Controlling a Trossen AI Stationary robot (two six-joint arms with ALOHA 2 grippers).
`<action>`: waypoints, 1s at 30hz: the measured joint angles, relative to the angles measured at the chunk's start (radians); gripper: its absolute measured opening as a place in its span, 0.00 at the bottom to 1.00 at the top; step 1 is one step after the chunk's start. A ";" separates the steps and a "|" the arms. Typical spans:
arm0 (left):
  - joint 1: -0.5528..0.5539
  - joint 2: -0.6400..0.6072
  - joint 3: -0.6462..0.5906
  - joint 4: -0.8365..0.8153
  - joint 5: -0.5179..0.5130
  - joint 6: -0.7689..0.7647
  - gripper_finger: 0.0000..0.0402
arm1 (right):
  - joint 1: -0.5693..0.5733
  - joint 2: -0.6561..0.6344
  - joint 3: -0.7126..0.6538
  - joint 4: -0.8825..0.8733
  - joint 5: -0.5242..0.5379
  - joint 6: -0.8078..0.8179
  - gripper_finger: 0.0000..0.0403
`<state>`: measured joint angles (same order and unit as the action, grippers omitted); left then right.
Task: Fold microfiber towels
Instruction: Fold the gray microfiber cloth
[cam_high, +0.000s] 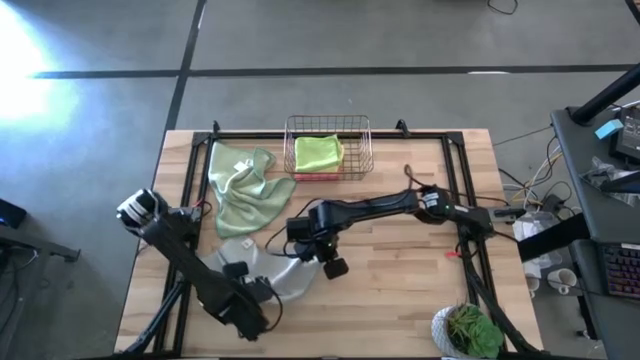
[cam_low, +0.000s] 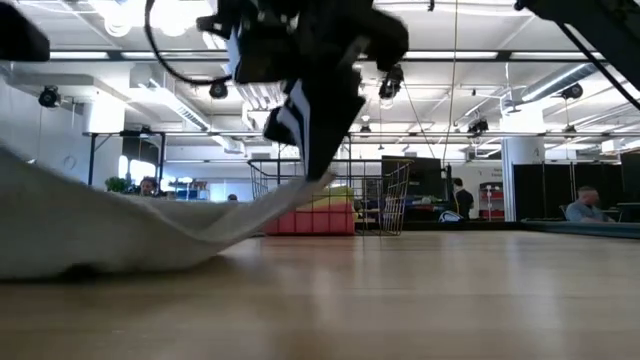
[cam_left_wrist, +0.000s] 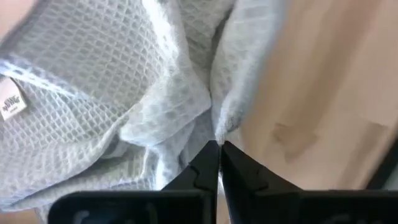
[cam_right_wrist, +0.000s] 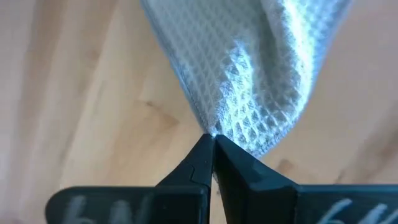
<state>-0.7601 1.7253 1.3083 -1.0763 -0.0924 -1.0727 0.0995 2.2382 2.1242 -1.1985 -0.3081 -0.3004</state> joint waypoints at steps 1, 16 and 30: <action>0.001 -0.024 0.000 0.000 0.001 0.010 0.00 | 0.004 -0.014 0.000 -0.007 0.001 0.015 0.02; 0.060 -0.369 0.002 -0.193 -0.145 0.193 0.00 | 0.059 -0.330 0.000 -0.030 0.281 0.304 0.02; 0.107 -0.529 0.101 -0.394 -0.523 0.416 0.00 | 0.107 -0.434 0.001 -0.209 0.521 0.636 0.02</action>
<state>-0.6528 1.1964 1.4088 -1.4708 -0.6151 -0.6567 0.2062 1.8046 2.1254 -1.4070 0.2129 0.3352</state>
